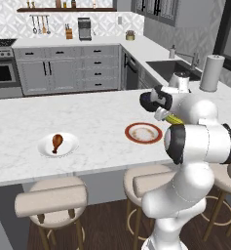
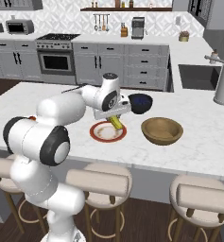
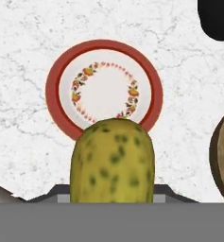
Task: Pick the chicken drumstick and cucumber from their plates and place them in the bowl. Then put the bowl in the fridge.
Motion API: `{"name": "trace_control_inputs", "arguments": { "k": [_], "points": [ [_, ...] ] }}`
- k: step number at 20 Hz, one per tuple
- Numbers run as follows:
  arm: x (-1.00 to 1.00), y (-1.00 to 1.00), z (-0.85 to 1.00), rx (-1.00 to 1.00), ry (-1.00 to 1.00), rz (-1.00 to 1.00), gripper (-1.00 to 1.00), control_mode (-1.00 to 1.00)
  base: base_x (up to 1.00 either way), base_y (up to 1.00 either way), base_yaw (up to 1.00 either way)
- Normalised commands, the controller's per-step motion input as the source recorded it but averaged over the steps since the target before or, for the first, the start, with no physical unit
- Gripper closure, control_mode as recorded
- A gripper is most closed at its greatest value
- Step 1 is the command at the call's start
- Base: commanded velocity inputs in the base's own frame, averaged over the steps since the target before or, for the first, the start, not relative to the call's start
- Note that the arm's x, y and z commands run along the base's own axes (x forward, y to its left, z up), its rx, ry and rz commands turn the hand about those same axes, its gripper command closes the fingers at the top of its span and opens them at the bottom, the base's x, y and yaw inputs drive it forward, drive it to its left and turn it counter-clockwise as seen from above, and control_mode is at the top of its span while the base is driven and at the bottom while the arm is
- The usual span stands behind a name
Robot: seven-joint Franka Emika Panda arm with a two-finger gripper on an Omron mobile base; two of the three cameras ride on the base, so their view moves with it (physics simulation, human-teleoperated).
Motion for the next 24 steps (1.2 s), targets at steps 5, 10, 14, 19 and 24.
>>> {"name": "trace_control_inputs", "arguments": {
  "k": [5, 10, 14, 19, 24],
  "points": [
    [-0.04, -0.99, 0.33, -0.01, 0.00, 0.00, 1.00, -1.00, 0.00, 0.00, 0.00],
    [0.01, -0.92, 0.17, 0.00, 0.00, 0.00, 1.00, -1.00, 0.00, 0.00, 0.00],
    [0.12, -0.62, -0.01, 0.00, 0.00, 0.00, 1.00, -1.00, 0.00, 0.00, 0.00],
    [0.40, -0.67, -0.08, 0.00, 0.00, 0.00, 1.00, -1.00, 0.00, 0.00, 0.00],
    [0.34, -0.36, -0.34, 0.00, 0.00, 0.00, 1.00, -1.00, 0.00, 0.00, 0.00]
  ]
}}
